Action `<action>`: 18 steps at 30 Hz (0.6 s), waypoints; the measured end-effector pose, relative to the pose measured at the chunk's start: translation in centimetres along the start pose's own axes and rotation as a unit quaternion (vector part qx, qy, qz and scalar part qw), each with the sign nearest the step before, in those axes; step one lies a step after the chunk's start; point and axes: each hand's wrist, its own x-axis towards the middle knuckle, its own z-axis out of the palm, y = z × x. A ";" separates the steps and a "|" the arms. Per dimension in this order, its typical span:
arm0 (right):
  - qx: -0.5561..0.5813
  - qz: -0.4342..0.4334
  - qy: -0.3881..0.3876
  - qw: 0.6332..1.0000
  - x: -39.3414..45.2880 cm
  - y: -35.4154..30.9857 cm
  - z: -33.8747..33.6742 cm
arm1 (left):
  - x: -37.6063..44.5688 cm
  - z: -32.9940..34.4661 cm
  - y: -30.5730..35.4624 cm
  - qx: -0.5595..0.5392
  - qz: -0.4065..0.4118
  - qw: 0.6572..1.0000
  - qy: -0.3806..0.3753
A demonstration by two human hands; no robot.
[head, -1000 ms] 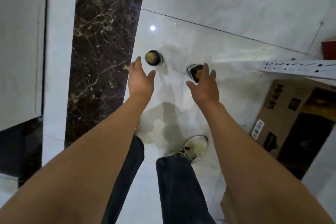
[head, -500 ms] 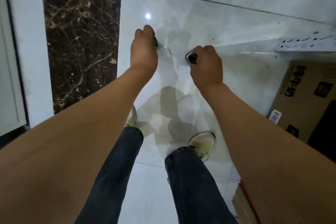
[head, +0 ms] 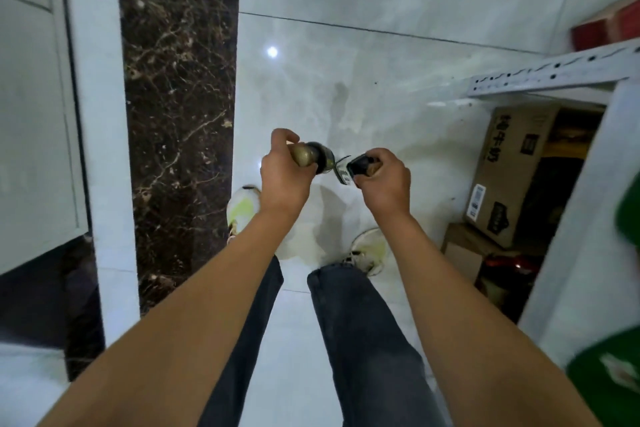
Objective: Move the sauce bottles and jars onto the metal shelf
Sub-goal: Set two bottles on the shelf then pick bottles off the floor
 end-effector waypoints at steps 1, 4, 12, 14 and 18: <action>0.016 0.009 -0.001 1.000 -1.4 -0.9 -1.4 | -1.6 -0.7 0.7 -0.012 -0.009 1.000 0.007; 0.072 0.022 0.014 0.997 -5.0 -4.5 -5.5 | -5.1 -3.3 3.1 -0.035 -0.019 0.999 0.034; 0.165 -0.047 0.050 0.984 -15.8 -16.5 -18.4 | -13.0 -15.5 15.4 -0.053 0.058 0.997 0.024; 0.200 -0.071 0.063 0.975 -18.9 -19.7 -21.6 | -15.1 -18.5 19.2 -0.067 0.092 0.993 0.024; 0.254 -0.135 0.084 0.954 -24.8 -25.3 -26.9 | -19.5 -23.5 26.0 -0.120 0.151 0.981 0.025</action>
